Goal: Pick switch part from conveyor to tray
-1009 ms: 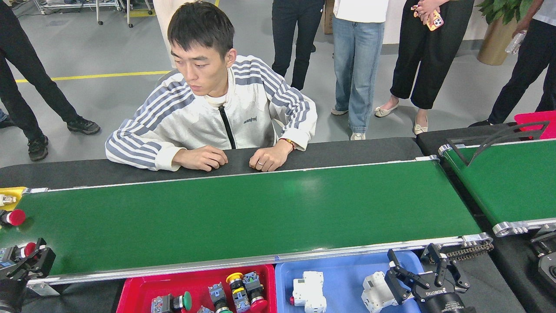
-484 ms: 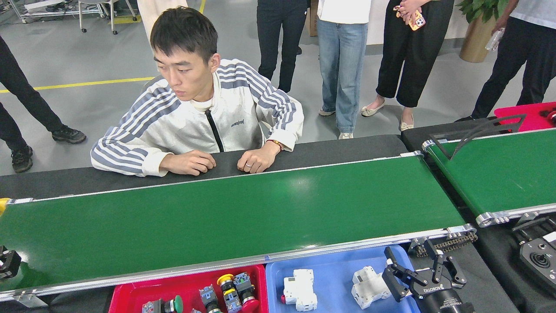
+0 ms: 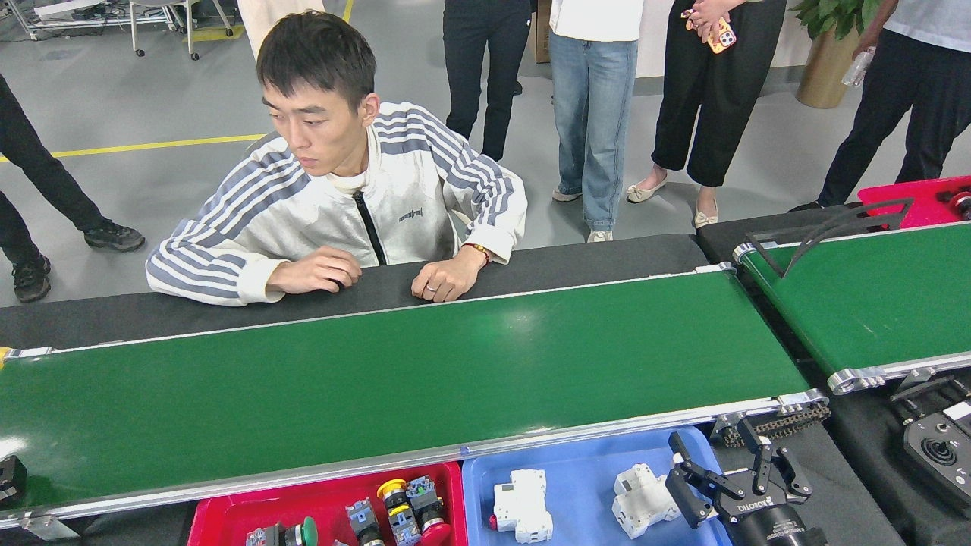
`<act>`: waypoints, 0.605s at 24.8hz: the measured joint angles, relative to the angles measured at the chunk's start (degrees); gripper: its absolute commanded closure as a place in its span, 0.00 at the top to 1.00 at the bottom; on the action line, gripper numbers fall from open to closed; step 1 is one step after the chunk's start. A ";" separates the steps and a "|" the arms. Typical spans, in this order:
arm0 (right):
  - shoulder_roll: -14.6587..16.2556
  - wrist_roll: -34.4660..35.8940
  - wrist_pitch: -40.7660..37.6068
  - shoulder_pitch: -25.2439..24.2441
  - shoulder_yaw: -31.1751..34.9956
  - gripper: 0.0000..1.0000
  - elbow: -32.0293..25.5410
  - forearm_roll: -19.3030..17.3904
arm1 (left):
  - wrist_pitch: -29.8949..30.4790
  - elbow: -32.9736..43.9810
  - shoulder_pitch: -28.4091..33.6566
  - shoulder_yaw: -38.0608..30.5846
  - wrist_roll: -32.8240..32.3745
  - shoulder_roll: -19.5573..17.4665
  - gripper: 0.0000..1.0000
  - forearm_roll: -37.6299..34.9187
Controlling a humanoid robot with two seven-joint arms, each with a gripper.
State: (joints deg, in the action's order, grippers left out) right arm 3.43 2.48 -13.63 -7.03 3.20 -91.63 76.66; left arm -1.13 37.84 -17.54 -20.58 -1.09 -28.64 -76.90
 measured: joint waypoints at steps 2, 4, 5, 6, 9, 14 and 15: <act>0.00 0.00 -0.08 0.05 -0.03 1.00 0.01 0.00 | -0.13 -1.86 -0.80 0.13 1.35 -0.01 0.18 0.11; 0.00 0.00 -0.29 0.05 -0.03 1.00 0.02 0.00 | -0.02 -3.14 -1.07 0.21 3.16 -0.03 0.11 0.12; 0.00 0.00 -0.37 0.05 -0.03 1.00 0.02 0.00 | 0.37 -3.40 -1.05 0.22 4.14 0.02 0.09 0.12; 0.00 -0.01 -0.44 0.05 -0.03 1.00 0.02 0.00 | 1.11 -3.52 -1.00 0.26 4.91 0.05 0.07 0.12; 0.00 -0.01 -0.56 0.05 -0.04 1.00 0.02 -0.01 | 4.87 -0.77 0.33 0.45 6.20 0.97 0.13 0.55; 0.00 -0.09 -0.73 0.04 0.35 1.00 0.05 -0.16 | 13.78 22.22 13.63 0.30 6.47 2.99 0.94 1.14; 0.00 -0.11 -0.64 0.05 0.60 1.00 0.05 -0.16 | 14.36 27.53 17.11 0.28 6.29 3.96 0.99 1.14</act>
State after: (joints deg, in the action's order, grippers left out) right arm 3.43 2.37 -14.27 -6.98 3.80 -91.58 76.49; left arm 13.23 65.37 -0.43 -20.30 5.21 -24.68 -75.76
